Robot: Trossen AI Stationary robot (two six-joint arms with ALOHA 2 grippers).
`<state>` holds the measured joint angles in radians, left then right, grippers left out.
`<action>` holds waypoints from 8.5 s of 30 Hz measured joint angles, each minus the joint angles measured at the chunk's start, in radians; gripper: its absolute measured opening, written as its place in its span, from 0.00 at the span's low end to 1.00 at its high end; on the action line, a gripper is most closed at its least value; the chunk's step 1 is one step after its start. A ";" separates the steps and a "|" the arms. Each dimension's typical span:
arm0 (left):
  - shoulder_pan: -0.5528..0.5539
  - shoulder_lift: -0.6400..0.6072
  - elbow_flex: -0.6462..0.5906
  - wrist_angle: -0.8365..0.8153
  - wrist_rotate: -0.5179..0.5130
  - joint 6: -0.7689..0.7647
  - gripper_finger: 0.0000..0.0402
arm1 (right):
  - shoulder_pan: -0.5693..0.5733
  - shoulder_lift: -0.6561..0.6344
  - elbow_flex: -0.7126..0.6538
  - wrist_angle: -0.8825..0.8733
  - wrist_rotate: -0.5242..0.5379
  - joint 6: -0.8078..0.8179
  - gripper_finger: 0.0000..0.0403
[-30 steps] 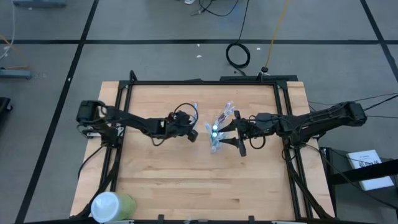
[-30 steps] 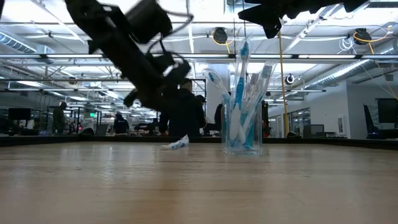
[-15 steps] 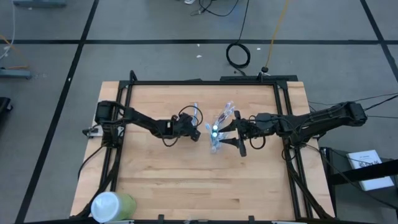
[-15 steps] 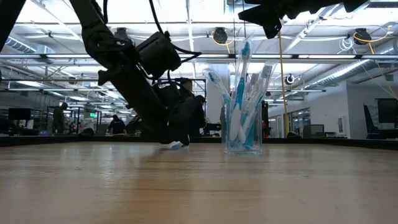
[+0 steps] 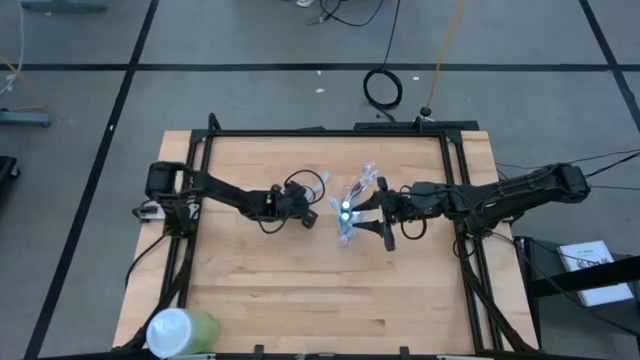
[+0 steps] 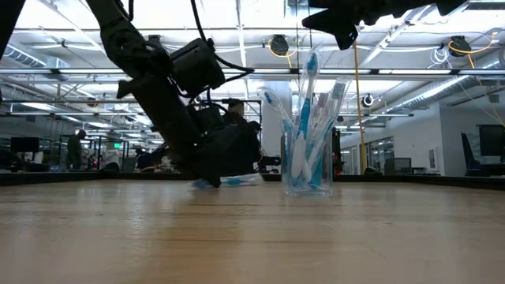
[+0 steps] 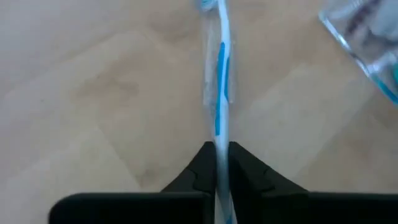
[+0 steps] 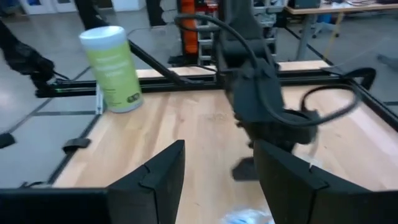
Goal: Pick & Place toothbrushing station
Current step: Put the blue toothbrush into the transparent organizer, then return to Home Position
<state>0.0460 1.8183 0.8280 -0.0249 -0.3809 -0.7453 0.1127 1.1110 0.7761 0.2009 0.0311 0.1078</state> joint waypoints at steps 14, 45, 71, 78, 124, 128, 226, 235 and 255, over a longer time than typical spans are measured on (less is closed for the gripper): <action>-0.094 -0.424 -0.003 -0.183 -0.316 0.143 0.05 | 0.000 0.000 0.000 -0.067 0.026 0.002 0.45; -0.305 -0.290 0.000 0.656 -0.201 0.878 0.05 | 0.001 0.070 0.000 0.248 0.042 -0.010 0.45; -0.319 -0.314 0.000 0.608 -0.185 0.871 0.05 | -0.002 0.069 0.000 0.327 0.100 -0.090 0.45; -0.319 -0.314 0.000 0.601 -0.195 0.862 0.05 | 0.002 0.069 0.000 0.326 0.097 -0.090 0.35; -0.262 -0.315 0.000 0.452 -0.247 0.691 0.56 | 0.145 -0.041 0.187 -0.415 0.020 0.002 0.02; -0.256 -0.315 0.000 0.432 -0.245 0.671 0.56 | 0.115 0.038 0.238 -0.491 0.026 0.004 0.02; -0.475 -1.232 -0.747 0.394 -0.194 0.582 0.56 | 0.033 -0.813 -0.259 -0.365 0.076 0.038 0.56; -0.449 -1.468 -0.813 0.306 -0.097 0.622 0.56 | 0.033 -1.033 -0.393 -0.316 0.074 0.007 0.56; -0.387 -1.610 -0.813 0.184 0.010 0.648 0.56 | 0.033 -1.088 -0.714 -0.098 0.072 -0.068 0.57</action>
<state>-0.3414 0.2079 0.0147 0.1595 -0.3706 -0.0975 0.1459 0.0227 0.0623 0.1026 0.1029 0.0397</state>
